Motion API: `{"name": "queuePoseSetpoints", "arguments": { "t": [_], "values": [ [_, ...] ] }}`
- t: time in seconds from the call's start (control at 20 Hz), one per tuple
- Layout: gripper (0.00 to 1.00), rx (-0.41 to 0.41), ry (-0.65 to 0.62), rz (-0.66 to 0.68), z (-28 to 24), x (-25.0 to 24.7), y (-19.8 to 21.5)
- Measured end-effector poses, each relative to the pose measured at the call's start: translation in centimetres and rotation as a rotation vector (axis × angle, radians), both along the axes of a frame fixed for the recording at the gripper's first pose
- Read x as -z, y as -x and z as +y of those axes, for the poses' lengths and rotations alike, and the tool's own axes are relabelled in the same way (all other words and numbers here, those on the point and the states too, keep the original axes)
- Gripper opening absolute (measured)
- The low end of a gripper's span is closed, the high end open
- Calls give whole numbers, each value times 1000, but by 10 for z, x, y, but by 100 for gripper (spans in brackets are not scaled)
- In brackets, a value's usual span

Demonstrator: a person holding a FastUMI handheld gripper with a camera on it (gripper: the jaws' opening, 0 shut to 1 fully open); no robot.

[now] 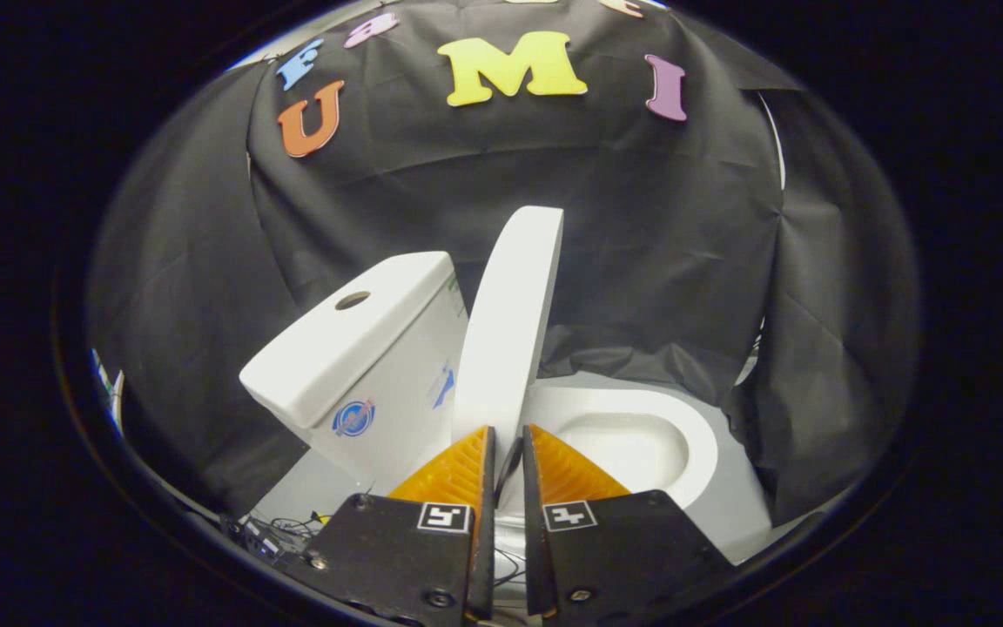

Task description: Open the toilet lid.

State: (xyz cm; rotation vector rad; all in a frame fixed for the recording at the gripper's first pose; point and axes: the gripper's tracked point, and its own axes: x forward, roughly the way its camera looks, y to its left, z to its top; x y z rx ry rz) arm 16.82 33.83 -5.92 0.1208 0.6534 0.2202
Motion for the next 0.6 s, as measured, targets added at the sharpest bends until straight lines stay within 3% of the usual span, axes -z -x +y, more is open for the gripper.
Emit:
{"name": "queuePoseSetpoints", "arguments": {
  "t": [0.6],
  "values": [
    [20, -39, 76, -42, 49, -10, -3]
  ]
}}
